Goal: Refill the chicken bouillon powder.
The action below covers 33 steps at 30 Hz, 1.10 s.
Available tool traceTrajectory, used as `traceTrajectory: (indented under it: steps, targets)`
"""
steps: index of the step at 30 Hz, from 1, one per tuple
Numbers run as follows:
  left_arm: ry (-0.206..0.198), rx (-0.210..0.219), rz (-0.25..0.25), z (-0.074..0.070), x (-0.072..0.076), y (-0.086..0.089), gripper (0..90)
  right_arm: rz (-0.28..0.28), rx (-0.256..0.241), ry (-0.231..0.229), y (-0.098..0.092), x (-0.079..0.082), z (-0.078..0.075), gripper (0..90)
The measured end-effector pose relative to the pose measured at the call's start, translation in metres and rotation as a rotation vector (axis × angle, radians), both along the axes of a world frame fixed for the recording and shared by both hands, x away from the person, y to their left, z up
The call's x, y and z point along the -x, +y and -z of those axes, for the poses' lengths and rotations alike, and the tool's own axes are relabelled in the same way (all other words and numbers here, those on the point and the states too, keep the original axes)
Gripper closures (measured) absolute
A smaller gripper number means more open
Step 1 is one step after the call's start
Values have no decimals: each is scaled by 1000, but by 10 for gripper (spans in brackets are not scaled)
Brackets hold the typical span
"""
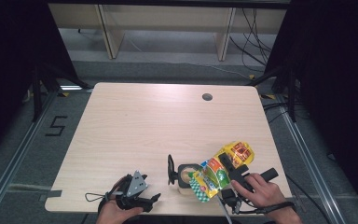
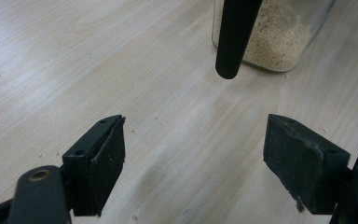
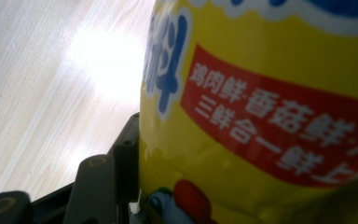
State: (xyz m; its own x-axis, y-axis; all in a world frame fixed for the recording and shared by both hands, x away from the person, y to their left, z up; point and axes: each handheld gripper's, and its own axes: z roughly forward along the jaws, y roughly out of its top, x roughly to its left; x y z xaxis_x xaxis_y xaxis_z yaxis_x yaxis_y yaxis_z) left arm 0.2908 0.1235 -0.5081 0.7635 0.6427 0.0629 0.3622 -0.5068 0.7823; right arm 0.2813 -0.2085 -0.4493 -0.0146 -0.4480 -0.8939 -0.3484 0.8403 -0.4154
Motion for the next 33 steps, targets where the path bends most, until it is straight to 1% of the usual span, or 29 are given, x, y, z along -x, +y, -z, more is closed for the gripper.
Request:
traceTrajectory:
  steps: [1, 2, 3, 4, 5, 6, 8, 9, 10, 11, 12, 13, 14, 15, 16, 17, 18, 20, 21, 23, 24, 25, 27, 28, 29, 30, 31, 32, 33]
  targets:
    - [5, 8, 2, 0, 0, 0, 205, -1, -1, 1, 0, 0, 0, 452]
    - [5, 14, 3, 1, 0, 0, 205, 21, -16, 20, -2, 0, 2, 452]
    - [4, 2, 0, 0, 0, 0, 205, 21, -13, 20, -1, 0, 2, 452]
    - [9, -8, 1, 0, 1, 0, 205, -1, -1, 0, 0, 0, 0, 452]
    - [5, -14, 1, -1, 0, 0, 205, -2, 26, 18, 0, -1, -1, 452]
    - [0, 2, 1, 0, 0, 0, 205, 3, 4, 10, 0, 0, 0, 453]
    - [10, 10, 2, 0, 0, -1, 205, -1, -4, 2, 0, 0, 0, 453]
    - [9, -9, -2, 0, 0, 0, 205, -1, -2, 2, 0, 0, 0, 452]
    - [8, -11, 3, -1, 0, 1, 205, 22, -16, 19, -2, 0, 2, 453]
    - [-2, -11, 5, 0, 0, 1, 205, -2, 25, 18, 0, -1, -1, 453]
    - [1, 4, 0, 0, 0, 0, 205, 6, 13, 26, 0, -1, 0, 453]
    - [5, 6, 4, 0, 0, 0, 205, -3, -2, 2, 0, 0, 0, 452]
    - [4, -13, 0, -1, 0, 1, 205, -2, -3, 2, 0, 0, 0, 453]
    - [7, -17, 2, -1, 0, 1, 205, -1, 24, 19, 0, -1, -1, 452]
    - [8, -7, 1, -1, 1, 0, 205, -2, 25, 18, 0, -1, -1, 453]
    - [7, 15, 3, 0, 0, -1, 205, -2, -2, 2, 0, 0, 0, 453]
    - [6, 8, 2, 0, 0, 0, 205, 1, 20, 21, 0, -1, 0, 453]
    - [6, -27, 6, -1, 0, 1, 205, -2, 24, 22, 0, -1, -1, 453]
    - [2, -19, 11, -1, 0, 1, 205, -6, 3, 2, 0, 0, 0, 452]
    - [5, 14, 4, 0, 0, -1, 205, -3, -2, 3, 0, 0, 0, 453]
    - [-7, -6, 12, -1, -1, 0, 205, -3, -4, 5, 0, 0, 0, 453]
    - [2, -7, 0, 0, 0, 0, 205, -2, -3, 4, 0, 0, 0, 453]
    - [7, -18, 4, -1, 0, 1, 205, 2, 4, 13, 0, 0, 0, 453]
    - [-1, -9, 2, 0, 0, 0, 205, -4, 22, 23, 0, -1, -1, 453]
    - [2, -6, 0, 0, 0, 0, 205, -7, 1, 4, 0, 0, 0, 453]
    - [3, 2, 0, 0, 0, 0, 205, -2, -5, 6, -1, 0, 0, 453]
    - [9, -3, -1, -1, 1, 0, 205, -5, -2, 4, -1, 0, 0, 452]
    - [9, -2, 0, -1, 1, 0, 205, -4, 22, 22, 0, -1, -1, 453]
    - [1, -7, 2, 0, 0, 0, 205, -4, 21, 23, 0, -1, -1, 453]
